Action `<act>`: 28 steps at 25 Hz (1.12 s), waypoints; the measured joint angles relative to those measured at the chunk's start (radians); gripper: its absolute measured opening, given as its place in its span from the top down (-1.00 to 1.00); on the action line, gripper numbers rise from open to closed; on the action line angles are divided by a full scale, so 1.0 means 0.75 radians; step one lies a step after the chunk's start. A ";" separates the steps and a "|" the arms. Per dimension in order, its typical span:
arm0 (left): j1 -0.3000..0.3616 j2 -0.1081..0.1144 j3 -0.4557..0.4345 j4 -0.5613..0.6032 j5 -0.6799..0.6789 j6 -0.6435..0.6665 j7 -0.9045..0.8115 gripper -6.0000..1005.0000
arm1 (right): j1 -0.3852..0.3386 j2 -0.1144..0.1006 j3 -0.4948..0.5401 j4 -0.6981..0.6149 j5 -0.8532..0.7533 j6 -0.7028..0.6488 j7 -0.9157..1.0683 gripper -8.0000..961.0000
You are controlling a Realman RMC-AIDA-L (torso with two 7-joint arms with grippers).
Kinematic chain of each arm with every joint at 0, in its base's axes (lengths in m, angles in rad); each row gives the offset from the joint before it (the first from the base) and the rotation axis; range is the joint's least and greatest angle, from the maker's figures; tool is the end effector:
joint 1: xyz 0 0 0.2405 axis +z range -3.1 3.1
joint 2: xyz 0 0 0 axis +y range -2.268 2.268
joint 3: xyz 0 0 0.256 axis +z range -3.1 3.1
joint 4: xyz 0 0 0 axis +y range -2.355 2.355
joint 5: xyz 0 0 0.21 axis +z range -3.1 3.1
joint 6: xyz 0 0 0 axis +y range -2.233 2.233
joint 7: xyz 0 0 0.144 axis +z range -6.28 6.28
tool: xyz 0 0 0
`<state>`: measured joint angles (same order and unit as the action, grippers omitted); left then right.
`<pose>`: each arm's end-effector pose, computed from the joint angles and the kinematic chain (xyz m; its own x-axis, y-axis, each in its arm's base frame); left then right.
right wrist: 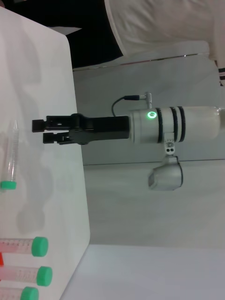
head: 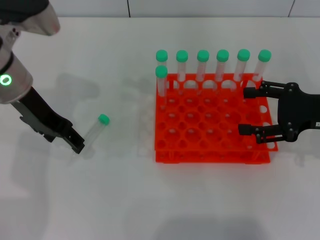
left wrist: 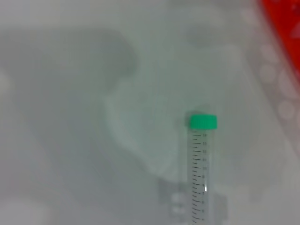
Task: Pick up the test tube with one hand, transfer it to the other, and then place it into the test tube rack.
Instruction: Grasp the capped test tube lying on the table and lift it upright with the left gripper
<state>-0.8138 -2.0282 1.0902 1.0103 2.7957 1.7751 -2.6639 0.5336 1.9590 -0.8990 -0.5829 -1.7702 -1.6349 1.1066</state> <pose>-0.2156 0.3670 0.0316 0.3745 0.8776 -0.2994 0.7486 -0.4767 -0.4608 0.2526 0.3299 0.0221 0.8652 -0.0425 -0.4996 -0.1578 -0.9689 -0.1907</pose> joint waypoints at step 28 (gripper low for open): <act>-0.010 -0.052 0.133 -0.146 0.050 -0.199 -0.058 -0.38 | 0.000 0.006 0.000 0.000 -0.004 0.012 -0.003 -0.80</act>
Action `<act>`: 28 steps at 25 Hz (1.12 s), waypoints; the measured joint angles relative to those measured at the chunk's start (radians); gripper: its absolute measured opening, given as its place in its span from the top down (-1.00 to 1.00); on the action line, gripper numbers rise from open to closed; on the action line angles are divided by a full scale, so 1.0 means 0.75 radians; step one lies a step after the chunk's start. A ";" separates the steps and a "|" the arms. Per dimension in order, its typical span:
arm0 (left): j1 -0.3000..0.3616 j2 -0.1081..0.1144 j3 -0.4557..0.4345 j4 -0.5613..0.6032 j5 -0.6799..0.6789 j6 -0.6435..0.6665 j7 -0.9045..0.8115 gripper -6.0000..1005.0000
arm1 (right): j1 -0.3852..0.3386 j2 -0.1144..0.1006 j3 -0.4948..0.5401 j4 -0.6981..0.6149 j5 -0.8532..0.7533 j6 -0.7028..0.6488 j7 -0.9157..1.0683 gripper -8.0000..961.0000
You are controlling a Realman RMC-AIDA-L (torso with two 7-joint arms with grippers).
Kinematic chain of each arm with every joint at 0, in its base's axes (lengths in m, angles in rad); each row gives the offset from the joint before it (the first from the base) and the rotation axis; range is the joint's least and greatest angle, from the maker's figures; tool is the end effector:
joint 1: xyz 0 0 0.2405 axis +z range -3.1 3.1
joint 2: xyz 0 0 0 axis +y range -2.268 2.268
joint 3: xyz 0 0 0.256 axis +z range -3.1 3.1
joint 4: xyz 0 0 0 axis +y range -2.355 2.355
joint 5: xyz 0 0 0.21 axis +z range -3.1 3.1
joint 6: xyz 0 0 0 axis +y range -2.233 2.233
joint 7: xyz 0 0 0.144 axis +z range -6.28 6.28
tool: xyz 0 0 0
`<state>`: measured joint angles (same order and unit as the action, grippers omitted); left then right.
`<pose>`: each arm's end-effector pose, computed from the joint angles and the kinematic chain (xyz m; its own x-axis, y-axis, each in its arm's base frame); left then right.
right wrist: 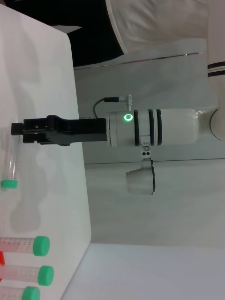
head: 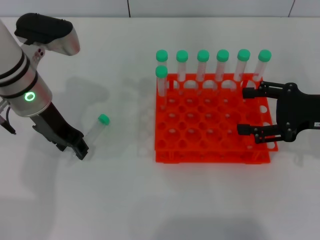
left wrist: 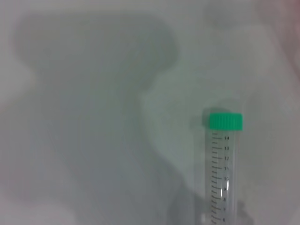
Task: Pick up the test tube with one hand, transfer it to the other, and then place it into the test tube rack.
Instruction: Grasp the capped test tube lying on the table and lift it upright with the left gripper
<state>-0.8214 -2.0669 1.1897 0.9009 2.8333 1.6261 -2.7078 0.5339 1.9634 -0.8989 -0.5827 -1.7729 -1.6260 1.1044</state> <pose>-0.2269 0.3675 -0.0038 0.3634 0.8716 -0.3289 0.7068 -0.4880 -0.5122 0.2527 0.3304 0.0202 0.8666 -0.0432 -0.4971 -0.1598 -0.9678 -0.1946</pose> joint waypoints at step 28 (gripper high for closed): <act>-0.013 -0.009 0.136 -0.020 0.000 -0.079 -0.061 0.47 | -0.012 0.000 -0.004 0.000 -0.001 0.008 0.000 -0.80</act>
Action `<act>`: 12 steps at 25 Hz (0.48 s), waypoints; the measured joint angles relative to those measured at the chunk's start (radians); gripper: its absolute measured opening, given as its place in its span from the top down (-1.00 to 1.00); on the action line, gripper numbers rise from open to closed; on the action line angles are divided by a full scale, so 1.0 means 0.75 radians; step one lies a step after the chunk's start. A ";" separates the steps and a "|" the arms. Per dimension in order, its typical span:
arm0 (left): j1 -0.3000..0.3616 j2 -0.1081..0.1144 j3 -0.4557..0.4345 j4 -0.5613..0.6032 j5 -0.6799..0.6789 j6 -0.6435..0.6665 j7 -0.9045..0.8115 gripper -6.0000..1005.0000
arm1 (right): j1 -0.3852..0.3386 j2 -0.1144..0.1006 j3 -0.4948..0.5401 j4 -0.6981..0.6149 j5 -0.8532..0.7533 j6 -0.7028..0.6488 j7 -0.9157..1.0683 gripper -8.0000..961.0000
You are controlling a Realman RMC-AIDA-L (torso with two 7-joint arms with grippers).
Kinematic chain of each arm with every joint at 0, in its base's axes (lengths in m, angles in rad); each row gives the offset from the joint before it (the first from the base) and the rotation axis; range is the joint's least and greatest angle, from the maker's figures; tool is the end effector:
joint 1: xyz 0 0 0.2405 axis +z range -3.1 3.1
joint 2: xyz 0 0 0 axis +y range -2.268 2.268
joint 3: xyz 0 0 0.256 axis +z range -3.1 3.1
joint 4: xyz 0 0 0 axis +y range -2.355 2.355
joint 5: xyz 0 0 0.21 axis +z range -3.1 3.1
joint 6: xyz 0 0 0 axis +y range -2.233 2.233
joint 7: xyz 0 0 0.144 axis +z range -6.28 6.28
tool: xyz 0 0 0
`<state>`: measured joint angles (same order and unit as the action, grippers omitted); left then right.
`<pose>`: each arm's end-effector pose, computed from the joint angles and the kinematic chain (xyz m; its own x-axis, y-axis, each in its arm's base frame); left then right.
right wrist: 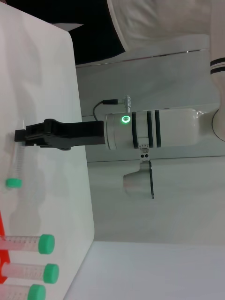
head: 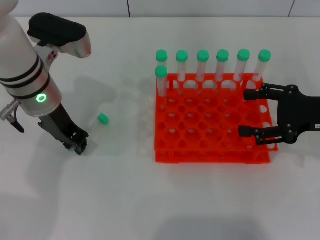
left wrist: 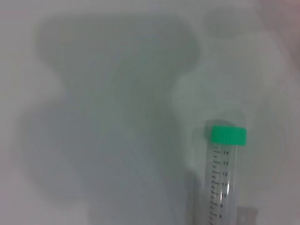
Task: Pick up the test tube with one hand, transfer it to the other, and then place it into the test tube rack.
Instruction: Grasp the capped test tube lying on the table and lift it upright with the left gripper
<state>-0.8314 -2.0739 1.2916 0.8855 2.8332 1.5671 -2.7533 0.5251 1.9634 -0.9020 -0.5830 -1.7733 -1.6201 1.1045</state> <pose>-0.2227 0.3707 -0.0168 0.3850 0.8539 -0.3502 0.6524 -0.5202 -0.5512 0.2560 0.3286 0.0197 0.8684 -0.0516 -0.4931 -0.1692 -0.9657 -0.1969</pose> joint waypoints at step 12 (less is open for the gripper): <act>0.026 0.000 -0.003 0.144 0.000 -0.006 0.010 0.61 | -0.018 -0.007 0.011 0.000 0.013 -0.014 0.000 -0.80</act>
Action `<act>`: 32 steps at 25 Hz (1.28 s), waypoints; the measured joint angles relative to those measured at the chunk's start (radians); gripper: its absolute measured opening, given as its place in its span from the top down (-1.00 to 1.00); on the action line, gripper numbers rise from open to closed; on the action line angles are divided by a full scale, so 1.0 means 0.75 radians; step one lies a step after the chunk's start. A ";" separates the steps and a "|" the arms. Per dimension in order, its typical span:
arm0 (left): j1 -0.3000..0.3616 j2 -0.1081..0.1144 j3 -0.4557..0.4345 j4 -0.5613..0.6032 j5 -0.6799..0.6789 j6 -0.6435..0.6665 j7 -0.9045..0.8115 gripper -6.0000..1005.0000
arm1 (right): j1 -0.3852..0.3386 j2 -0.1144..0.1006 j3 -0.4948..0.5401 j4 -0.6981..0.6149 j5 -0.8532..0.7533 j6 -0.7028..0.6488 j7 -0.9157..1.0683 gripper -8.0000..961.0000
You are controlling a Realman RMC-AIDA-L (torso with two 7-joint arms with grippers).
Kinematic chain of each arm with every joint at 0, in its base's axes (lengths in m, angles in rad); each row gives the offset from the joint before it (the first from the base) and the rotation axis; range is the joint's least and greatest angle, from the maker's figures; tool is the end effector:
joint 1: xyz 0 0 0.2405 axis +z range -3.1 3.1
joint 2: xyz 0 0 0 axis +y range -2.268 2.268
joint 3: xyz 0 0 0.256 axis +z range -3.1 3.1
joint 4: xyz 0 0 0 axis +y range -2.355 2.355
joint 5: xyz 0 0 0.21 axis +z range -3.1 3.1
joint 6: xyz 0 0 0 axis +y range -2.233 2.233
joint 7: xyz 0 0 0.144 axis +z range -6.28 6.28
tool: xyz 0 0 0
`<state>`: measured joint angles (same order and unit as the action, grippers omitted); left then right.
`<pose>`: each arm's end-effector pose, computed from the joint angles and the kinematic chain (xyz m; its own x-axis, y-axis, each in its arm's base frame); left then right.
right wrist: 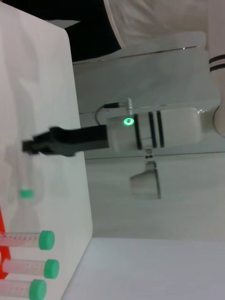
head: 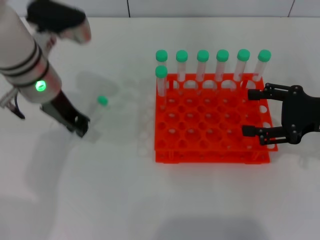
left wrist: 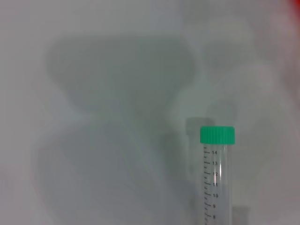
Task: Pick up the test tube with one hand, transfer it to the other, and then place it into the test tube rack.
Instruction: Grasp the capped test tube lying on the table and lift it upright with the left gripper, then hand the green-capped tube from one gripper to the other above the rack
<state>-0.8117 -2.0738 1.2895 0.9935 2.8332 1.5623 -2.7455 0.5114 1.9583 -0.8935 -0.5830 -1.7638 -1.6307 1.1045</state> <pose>-0.2087 0.3802 -0.0059 0.4580 0.8385 -0.2953 0.6205 -0.5394 -0.5693 0.2598 0.3257 0.0237 0.8616 -0.0576 -0.5042 -0.1825 -0.9623 -0.2019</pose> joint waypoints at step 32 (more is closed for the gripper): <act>0.092 0.129 -0.426 -0.322 -1.448 -0.185 1.414 0.61 | -0.046 0.001 0.015 -0.033 0.054 -0.018 0.010 -0.79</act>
<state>-0.7426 -1.9770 0.9698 0.7520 1.7468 1.4234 -1.6852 0.4767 1.9589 -0.8820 -0.6075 -1.7237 -1.6445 1.1119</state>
